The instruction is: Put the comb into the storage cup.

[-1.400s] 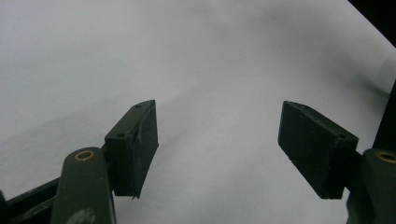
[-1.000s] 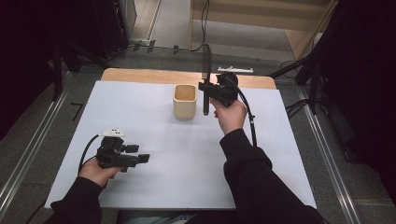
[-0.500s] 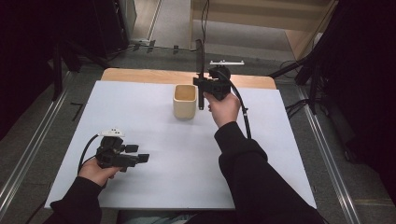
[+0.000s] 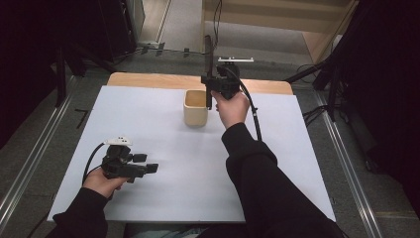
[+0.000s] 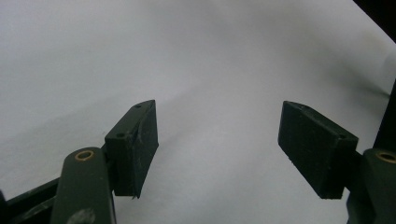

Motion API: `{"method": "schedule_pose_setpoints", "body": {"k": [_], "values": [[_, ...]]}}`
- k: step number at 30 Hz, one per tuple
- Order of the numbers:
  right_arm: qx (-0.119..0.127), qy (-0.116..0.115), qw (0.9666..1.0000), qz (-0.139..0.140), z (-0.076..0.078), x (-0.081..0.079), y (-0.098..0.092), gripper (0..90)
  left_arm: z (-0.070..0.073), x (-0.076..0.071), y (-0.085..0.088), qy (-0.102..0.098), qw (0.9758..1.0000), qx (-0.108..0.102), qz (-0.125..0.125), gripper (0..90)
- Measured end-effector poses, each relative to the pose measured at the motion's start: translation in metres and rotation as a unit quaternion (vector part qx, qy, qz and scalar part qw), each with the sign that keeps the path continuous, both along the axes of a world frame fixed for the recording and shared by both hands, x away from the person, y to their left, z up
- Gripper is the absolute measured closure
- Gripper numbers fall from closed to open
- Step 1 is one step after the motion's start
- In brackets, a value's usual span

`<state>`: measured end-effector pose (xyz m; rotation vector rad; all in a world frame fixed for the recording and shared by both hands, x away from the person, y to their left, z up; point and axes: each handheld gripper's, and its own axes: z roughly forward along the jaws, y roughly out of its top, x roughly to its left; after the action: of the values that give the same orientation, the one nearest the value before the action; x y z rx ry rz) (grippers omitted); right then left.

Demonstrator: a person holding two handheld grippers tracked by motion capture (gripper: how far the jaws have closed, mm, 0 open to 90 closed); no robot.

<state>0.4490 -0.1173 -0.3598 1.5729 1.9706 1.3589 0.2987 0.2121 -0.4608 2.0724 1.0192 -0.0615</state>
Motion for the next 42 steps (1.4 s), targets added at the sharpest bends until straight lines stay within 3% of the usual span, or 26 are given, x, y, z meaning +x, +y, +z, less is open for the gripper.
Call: {"method": "schedule_pose_setpoints", "body": {"k": [7,15,21,31,42], "values": [[0.005,-0.005,0.9999,-0.009,0.004,0.01,0.005,69.7,0.0,0.0,0.0,0.0,1.0,0.0,-0.002,29.5],[-0.006,-0.021,0.9997,-0.014,0.007,0.02,0.012,69.6,0.0,0.0,0.0,0.001,1.0,-0.001,-0.003,29.5],[-0.014,-0.027,0.9994,-0.02,0.004,0.026,0.015,69.6,0.0,0.0,0.0,0.001,1.0,0.0,-0.006,29.5],[0.003,-0.034,0.9992,-0.023,-0.005,0.034,0.016,69.6,0.0,0.0,0.0,0.001,1.0,-0.001,-0.005,29.5],[0.0,-0.039,0.999,-0.021,-0.013,0.038,0.02,69.6,-0.001,0.0,0.0,0.003,1.0,0.002,-0.007,29.5]]}}
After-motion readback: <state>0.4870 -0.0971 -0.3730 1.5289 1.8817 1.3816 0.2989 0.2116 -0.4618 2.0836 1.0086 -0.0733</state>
